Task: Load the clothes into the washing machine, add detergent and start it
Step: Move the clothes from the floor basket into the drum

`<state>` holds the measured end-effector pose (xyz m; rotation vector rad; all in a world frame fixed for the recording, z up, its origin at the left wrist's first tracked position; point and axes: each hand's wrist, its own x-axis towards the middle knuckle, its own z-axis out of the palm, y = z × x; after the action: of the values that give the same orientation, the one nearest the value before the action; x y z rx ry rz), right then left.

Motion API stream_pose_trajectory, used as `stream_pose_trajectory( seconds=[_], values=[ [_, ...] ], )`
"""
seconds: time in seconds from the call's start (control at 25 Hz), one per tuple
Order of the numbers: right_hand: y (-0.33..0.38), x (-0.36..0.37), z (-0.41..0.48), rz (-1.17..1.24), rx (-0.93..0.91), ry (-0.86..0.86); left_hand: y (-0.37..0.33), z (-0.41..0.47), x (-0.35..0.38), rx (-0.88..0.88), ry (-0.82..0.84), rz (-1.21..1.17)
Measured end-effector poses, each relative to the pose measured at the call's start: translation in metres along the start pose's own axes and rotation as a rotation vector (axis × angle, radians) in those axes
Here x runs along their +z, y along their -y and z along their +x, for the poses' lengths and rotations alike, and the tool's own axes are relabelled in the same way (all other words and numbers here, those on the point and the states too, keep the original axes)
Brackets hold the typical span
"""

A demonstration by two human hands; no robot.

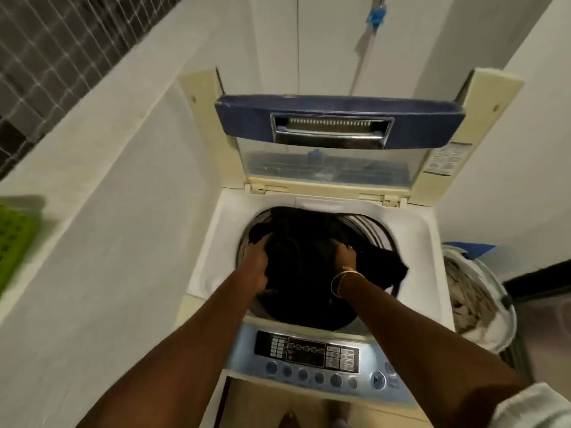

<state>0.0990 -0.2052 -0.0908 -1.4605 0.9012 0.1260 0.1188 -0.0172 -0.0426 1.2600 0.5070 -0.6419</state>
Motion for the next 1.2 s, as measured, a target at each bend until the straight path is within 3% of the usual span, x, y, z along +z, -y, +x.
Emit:
stream_pose_trajectory(
  seconds=[0.08, 0.16, 0.28, 0.36, 0.52, 0.68, 0.76, 0.92, 1.12, 1.2],
  values=[
    [-0.029, 0.004, 0.025, -0.098, 0.066, 0.064, 0.025, 0.032, -0.001, -0.093, 0.008, 0.125],
    [-0.054, 0.013, 0.059, -0.189, 0.136, 0.091, 0.046, 0.063, 0.001, -0.066, -0.014, 0.454],
    [-0.086, 0.017, 0.089, -0.902, -0.065, 0.344, 0.082, 0.096, 0.000, -0.006, 0.111, 0.913],
    [-0.101, 0.013, 0.098, -1.240, -0.110, 0.549, 0.093, 0.109, -0.002, -0.045, 0.230, 1.084],
    [-0.094, -0.008, 0.092, -1.434, -0.162, 0.706, 0.080, 0.098, -0.006, -0.103, 0.277, 1.231],
    [-0.034, -0.021, 0.052, -1.208, -0.258, 0.443, 0.042, 0.074, -0.001, 0.089, 0.079, 1.447],
    [-0.010, -0.030, 0.029, -1.106, -0.329, 0.315, 0.022, 0.052, 0.016, 0.235, 0.015, 1.415],
    [0.016, -0.066, -0.022, -0.962, -0.426, 0.018, 0.013, 0.010, 0.066, 0.502, 0.069, 1.249],
    [0.038, -0.148, -0.074, -0.717, -0.517, -0.257, 0.027, -0.045, 0.156, 0.823, 0.221, 1.283],
    [0.037, -0.185, -0.077, -0.683, -0.524, -0.348, 0.037, -0.056, 0.198, 0.876, 0.296, 1.274]
  ],
)
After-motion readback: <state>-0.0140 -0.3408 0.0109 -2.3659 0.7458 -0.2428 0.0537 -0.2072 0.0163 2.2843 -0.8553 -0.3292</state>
